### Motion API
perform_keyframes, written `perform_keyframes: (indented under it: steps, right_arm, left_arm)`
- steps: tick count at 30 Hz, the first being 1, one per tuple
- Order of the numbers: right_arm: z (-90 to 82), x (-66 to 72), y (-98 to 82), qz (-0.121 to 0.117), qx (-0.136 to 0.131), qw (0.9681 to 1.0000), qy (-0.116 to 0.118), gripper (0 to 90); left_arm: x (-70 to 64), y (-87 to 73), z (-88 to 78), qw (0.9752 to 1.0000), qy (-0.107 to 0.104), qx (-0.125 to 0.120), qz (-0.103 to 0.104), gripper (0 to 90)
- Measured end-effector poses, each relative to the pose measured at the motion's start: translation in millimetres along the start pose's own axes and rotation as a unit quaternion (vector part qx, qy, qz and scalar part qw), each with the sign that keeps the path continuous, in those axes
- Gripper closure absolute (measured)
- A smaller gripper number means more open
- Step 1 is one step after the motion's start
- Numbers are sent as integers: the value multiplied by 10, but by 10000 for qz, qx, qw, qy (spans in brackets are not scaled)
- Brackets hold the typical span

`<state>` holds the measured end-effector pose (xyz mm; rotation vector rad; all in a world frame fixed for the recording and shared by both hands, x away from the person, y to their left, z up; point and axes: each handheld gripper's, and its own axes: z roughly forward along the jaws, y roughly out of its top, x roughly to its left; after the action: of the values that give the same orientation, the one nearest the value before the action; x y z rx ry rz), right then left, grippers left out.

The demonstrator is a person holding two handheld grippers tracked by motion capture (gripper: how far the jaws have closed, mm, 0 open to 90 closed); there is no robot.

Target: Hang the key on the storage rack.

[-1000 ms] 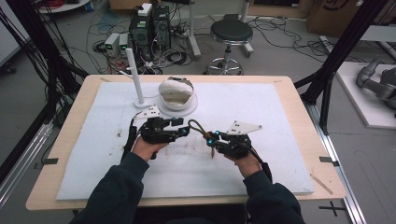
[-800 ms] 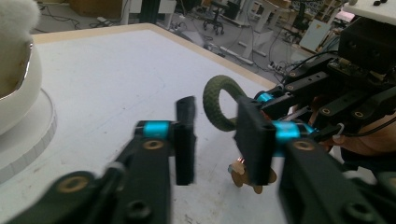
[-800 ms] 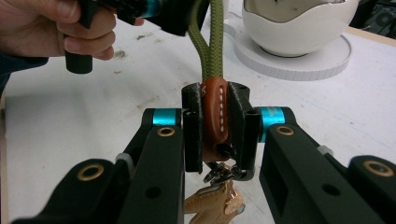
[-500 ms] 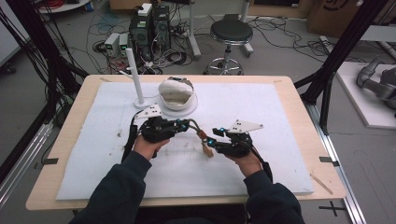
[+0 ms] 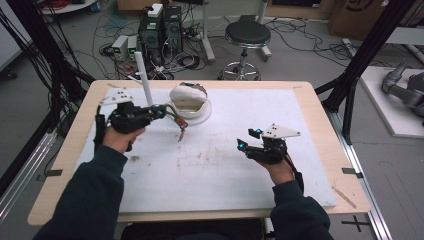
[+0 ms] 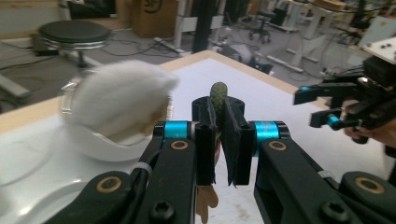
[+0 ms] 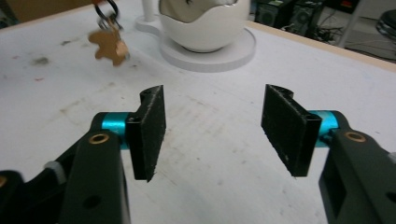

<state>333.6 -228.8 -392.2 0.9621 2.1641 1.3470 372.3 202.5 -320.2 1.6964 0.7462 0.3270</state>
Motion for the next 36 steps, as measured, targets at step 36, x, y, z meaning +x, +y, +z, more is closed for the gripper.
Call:
perform_keyframes:
  steps: [36]
  right_arm:
    - [-26,-55,-26,-102,12,9999,-79,380]
  left_arm:
    - [1115,596,-94,9858,1512,527,-500,666]
